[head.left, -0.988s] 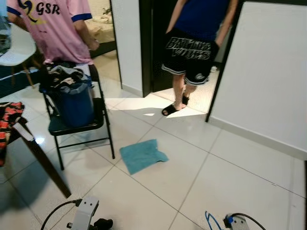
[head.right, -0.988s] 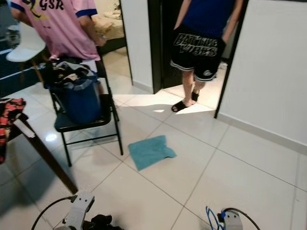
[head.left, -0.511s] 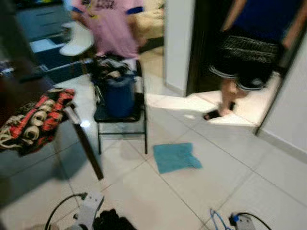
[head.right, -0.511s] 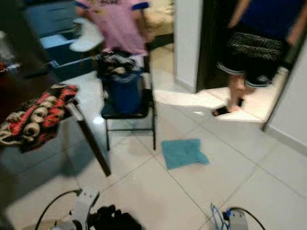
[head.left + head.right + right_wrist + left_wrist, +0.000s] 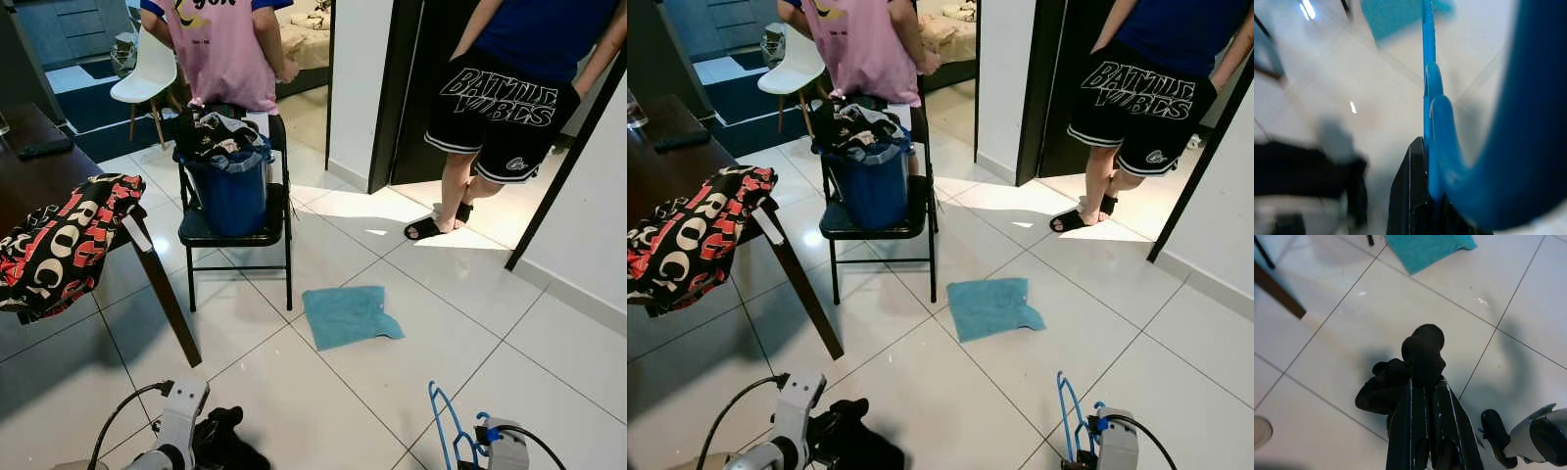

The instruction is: Hang hanger

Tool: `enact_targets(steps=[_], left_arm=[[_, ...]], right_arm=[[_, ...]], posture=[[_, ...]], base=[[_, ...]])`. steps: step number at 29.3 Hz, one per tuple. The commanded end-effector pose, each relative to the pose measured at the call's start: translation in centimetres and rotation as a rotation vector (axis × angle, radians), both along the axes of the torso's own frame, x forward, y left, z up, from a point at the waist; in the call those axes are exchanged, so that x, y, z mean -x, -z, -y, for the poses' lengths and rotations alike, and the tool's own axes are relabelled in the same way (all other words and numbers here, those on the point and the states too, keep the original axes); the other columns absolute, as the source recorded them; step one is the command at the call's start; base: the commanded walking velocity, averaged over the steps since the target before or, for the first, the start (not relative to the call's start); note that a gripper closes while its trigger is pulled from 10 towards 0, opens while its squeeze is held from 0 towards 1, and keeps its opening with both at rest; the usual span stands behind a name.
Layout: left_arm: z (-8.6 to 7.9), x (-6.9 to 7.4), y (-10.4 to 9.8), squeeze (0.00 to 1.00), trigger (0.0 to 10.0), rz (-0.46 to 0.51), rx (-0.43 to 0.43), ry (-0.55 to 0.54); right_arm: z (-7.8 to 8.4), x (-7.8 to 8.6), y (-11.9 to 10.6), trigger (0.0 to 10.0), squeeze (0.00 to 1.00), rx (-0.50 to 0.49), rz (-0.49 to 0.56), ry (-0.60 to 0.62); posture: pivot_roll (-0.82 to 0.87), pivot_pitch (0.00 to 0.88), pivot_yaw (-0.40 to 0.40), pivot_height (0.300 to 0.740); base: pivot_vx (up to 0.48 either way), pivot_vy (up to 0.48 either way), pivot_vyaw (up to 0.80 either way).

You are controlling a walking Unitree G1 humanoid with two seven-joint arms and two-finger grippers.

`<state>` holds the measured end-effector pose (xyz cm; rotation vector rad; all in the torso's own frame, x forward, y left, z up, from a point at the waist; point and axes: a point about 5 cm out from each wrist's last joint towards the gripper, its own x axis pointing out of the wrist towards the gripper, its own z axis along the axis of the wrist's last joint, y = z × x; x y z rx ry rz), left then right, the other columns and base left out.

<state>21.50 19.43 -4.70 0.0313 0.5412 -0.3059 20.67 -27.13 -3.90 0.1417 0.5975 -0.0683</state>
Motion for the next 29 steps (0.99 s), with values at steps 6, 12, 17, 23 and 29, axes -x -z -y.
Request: enact_targets(steps=[6,12,17,23,29], left_arm=[[-0.4,-0.3,-0.6,0.00,10.0,0.081,0.007,-0.050],[1.4,-5.8,-5.9,0.00,10.0,0.369,0.074,-0.024],[3.1,-9.5,-12.9,0.00,10.0,0.661,0.074,0.025],[2.9,-10.0,-13.9,0.00,10.0,0.699,0.045,0.006],[2.3,-10.3,-16.3,0.00,10.0,0.756,0.056,-0.022]], right_arm=[[1.1,-5.7,-5.8,10.0,0.00,0.063,0.251,-0.138],[0.3,-7.1,-7.5,10.0,0.00,0.058,0.349,-0.217],[-0.3,-7.7,-8.3,10.0,0.00,0.053,0.373,-0.279],[-0.4,-7.8,-8.3,10.0,0.00,0.052,0.372,-0.300],[-0.3,-7.8,-8.6,10.0,0.00,0.051,0.381,-0.318]], posture=[[-0.01,0.014,0.032,0.740],[0.00,0.010,0.033,0.740],[0.00,0.006,0.028,0.740],[0.00,0.005,0.028,0.740],[0.00,0.005,0.027,0.740]], base=[[0.000,0.000,0.07],[0.000,0.000,0.79],[0.000,0.000,0.79],[0.000,0.000,0.79],[0.000,0.000,0.79]])
